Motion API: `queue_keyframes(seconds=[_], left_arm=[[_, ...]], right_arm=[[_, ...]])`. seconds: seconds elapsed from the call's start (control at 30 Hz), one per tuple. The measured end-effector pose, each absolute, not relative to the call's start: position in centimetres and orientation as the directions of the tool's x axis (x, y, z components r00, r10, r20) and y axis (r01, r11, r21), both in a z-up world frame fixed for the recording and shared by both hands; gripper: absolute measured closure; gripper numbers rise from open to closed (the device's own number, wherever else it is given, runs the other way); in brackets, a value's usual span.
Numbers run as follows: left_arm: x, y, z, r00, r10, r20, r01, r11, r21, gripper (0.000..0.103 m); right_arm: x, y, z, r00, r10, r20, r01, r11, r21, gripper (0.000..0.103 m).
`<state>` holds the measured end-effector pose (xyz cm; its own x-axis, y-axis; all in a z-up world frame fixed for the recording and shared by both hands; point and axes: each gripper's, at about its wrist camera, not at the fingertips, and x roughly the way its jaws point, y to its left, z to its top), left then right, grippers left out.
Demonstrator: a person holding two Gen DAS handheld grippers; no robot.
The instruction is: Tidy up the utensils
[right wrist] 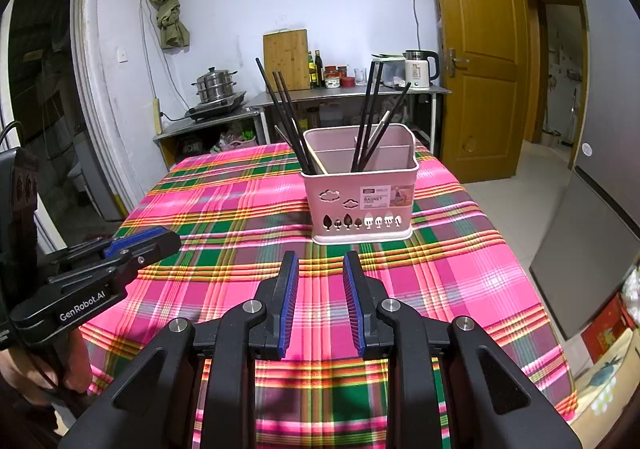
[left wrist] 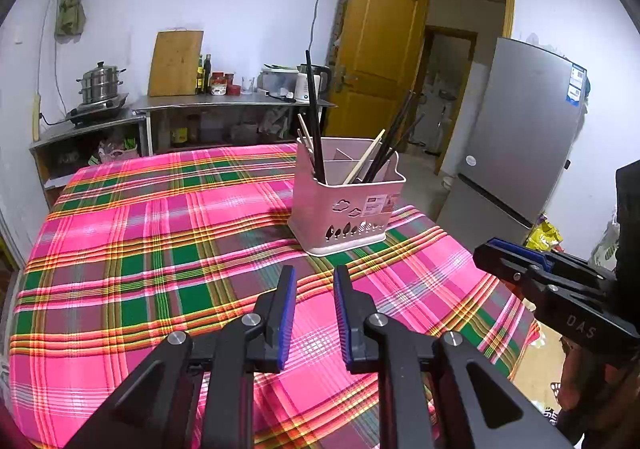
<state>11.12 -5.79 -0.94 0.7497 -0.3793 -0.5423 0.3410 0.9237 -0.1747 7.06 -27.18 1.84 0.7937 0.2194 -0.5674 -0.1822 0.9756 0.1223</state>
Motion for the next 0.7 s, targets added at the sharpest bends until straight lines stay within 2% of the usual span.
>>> queue_keyframes(seconds=[0.7], left_arm=[[10.85,-5.78,-0.80,0.755,-0.377,-0.537,0.342,0.925,-0.168,0.085]], right_arm=[[7.05,-27.07,2.01,0.790,0.220,-0.572,-0.185,0.975,0.121,0.079]])
